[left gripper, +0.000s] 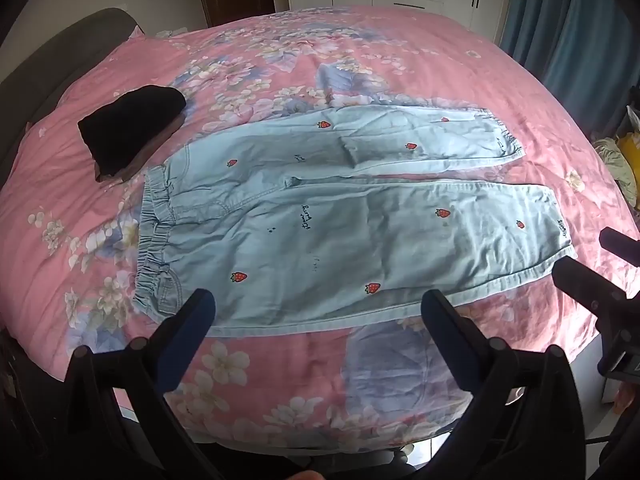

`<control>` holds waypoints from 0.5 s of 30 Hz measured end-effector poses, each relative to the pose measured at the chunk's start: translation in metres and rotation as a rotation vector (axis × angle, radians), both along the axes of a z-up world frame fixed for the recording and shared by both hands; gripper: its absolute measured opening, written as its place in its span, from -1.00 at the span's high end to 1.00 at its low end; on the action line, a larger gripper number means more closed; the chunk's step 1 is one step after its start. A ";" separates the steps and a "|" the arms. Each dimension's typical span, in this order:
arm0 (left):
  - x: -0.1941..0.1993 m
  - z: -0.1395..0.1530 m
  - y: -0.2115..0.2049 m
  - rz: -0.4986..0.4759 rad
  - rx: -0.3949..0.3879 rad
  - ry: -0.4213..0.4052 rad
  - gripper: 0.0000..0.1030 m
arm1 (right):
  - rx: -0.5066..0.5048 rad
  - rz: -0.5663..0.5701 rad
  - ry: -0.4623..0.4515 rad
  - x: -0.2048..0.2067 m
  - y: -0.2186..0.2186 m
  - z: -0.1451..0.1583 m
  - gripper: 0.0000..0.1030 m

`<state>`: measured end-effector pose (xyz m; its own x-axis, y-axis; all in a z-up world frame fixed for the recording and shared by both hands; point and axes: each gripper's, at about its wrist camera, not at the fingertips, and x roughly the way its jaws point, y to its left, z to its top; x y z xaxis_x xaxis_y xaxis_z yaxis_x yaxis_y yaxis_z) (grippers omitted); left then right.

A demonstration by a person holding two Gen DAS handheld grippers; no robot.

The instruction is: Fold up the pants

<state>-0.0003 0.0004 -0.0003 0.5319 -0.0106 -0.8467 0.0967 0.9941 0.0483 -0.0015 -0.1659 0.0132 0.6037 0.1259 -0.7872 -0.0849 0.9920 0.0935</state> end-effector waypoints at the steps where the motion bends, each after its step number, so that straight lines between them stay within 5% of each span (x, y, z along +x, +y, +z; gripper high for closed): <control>1: 0.000 0.000 0.000 -0.001 0.000 0.001 -1.00 | 0.001 0.000 0.003 0.000 0.000 0.000 -1.00; 15: 0.000 0.000 -0.005 -0.015 0.003 0.003 -1.00 | 0.000 -0.005 -0.010 -0.001 0.002 0.000 -1.00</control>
